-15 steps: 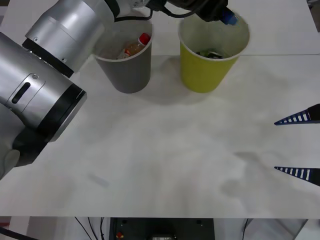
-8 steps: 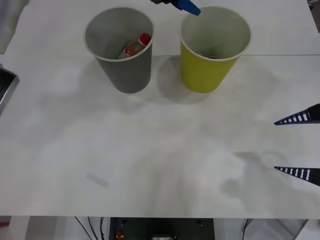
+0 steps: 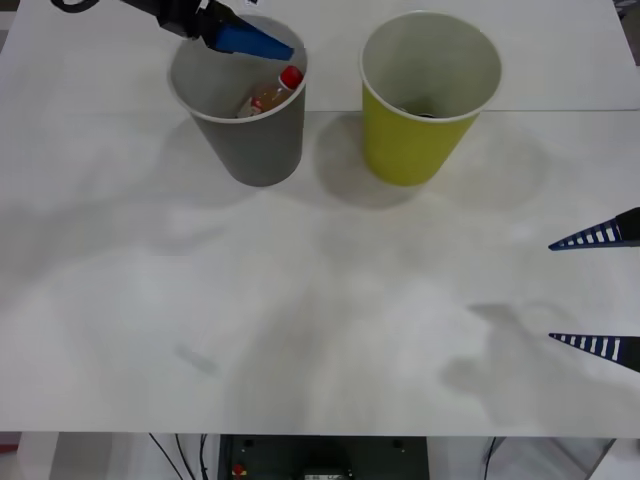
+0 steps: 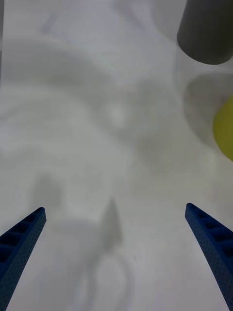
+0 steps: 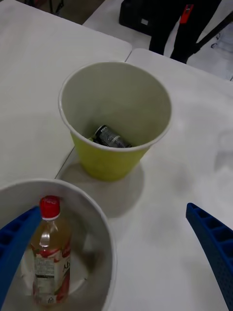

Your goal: Put the can into the green bin and the plastic bottle into the gray bin

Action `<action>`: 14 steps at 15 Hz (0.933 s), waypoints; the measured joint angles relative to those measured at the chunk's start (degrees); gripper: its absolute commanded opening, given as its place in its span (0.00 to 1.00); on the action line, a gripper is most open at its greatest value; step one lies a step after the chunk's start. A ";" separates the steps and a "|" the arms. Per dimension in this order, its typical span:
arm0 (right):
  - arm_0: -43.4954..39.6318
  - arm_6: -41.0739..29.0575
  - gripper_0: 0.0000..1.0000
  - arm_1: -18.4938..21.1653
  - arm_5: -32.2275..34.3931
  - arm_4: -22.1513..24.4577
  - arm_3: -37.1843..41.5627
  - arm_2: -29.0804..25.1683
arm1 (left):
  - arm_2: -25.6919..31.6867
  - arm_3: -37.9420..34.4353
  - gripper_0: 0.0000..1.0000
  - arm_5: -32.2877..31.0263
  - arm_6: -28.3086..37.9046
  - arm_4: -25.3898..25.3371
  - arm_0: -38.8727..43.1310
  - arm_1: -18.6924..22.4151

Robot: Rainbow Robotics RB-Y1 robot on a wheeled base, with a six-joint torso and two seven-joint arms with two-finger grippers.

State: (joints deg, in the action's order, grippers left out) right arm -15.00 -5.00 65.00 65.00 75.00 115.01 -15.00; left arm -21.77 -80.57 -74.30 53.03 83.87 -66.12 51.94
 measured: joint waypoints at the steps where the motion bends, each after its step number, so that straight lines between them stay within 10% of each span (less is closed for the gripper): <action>1: 0.00 0.00 1.00 0.00 0.00 0.00 0.00 0.00 | 0.49 -0.20 1.00 0.00 -3.60 -3.33 2.22 2.52; 6: 0.00 0.00 1.00 0.00 0.00 0.00 0.00 0.00 | 10.98 -2.68 1.00 -5.41 -21.04 -10.45 16.93 9.06; 14: 0.00 0.00 1.00 0.00 0.00 0.00 0.00 0.00 | 32.55 -10.80 1.00 -13.51 -42.52 -8.59 42.24 9.31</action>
State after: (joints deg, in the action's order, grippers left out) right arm -15.00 -5.00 65.00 65.00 75.00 115.01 -15.00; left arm 10.78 -91.37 -87.82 10.51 75.29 -23.88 61.24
